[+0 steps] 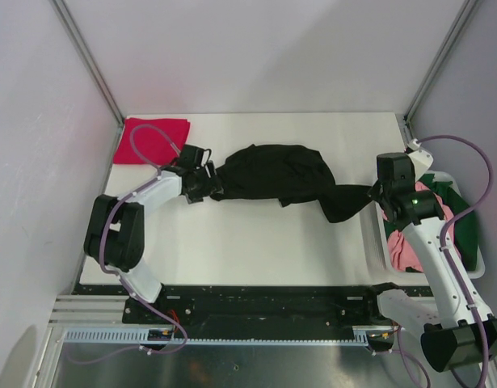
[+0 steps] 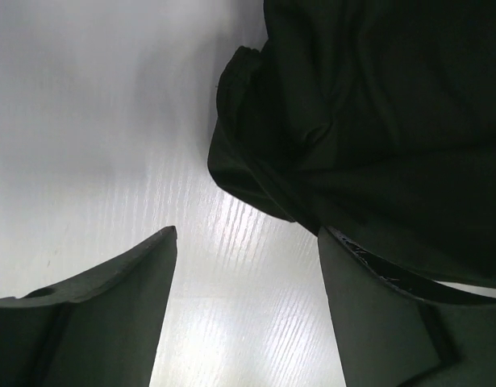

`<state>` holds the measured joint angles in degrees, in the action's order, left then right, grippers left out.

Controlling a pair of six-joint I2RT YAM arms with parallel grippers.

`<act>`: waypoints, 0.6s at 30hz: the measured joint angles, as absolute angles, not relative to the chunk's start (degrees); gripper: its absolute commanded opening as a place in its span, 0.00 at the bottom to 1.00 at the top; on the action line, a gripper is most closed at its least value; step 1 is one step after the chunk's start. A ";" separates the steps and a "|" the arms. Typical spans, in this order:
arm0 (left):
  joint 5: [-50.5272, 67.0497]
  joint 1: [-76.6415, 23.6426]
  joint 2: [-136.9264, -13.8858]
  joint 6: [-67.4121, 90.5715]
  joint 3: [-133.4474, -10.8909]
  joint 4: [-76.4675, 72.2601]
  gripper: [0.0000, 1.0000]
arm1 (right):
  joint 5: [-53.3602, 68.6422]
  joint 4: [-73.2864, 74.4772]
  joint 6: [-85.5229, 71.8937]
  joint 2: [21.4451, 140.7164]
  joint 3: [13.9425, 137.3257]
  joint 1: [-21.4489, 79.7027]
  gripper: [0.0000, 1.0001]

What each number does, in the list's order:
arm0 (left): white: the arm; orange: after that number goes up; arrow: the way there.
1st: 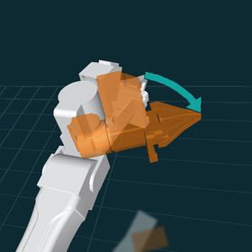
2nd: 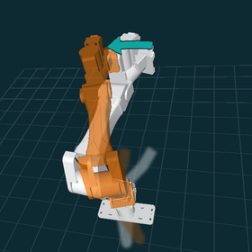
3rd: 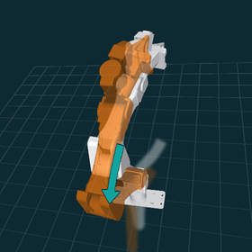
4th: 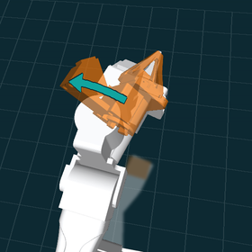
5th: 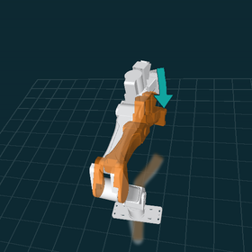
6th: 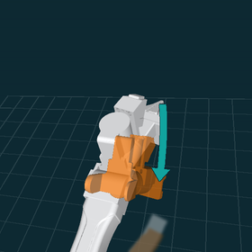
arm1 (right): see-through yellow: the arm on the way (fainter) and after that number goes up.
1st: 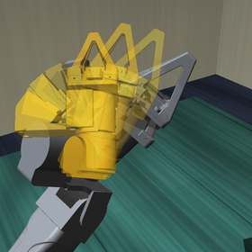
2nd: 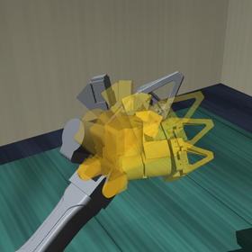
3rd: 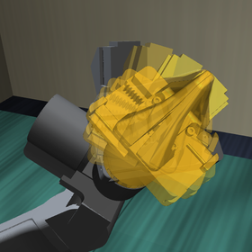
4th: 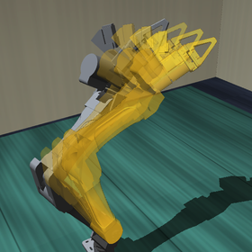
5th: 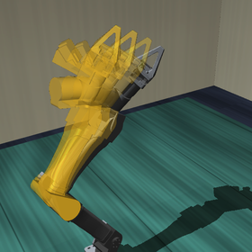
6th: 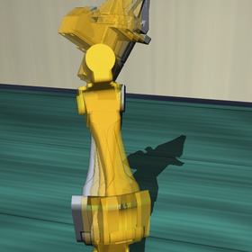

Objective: Fold and stack the t-shirts
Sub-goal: Flatten out the tshirt

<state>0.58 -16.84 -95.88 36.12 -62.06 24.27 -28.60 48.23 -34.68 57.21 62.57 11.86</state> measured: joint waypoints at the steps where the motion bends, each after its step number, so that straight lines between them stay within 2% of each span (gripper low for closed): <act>1: 0.58 -16.84 -96.14 36.16 -62.30 24.18 0.74 | -28.51 48.23 -34.46 57.21 62.57 11.51 0.00; 13: -0.21 -16.73 -101.91 37.56 -66.85 22.98 0.59 | -27.00 48.82 -33.41 57.21 62.57 9.93 0.00; 18: -0.99 -16.43 -103.28 37.56 -67.81 22.81 0.58 | -26.55 49.06 -33.32 57.21 62.11 9.87 0.00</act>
<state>-0.99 -16.43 -103.28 37.56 -67.81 22.81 -26.55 49.06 -33.32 57.21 62.11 9.87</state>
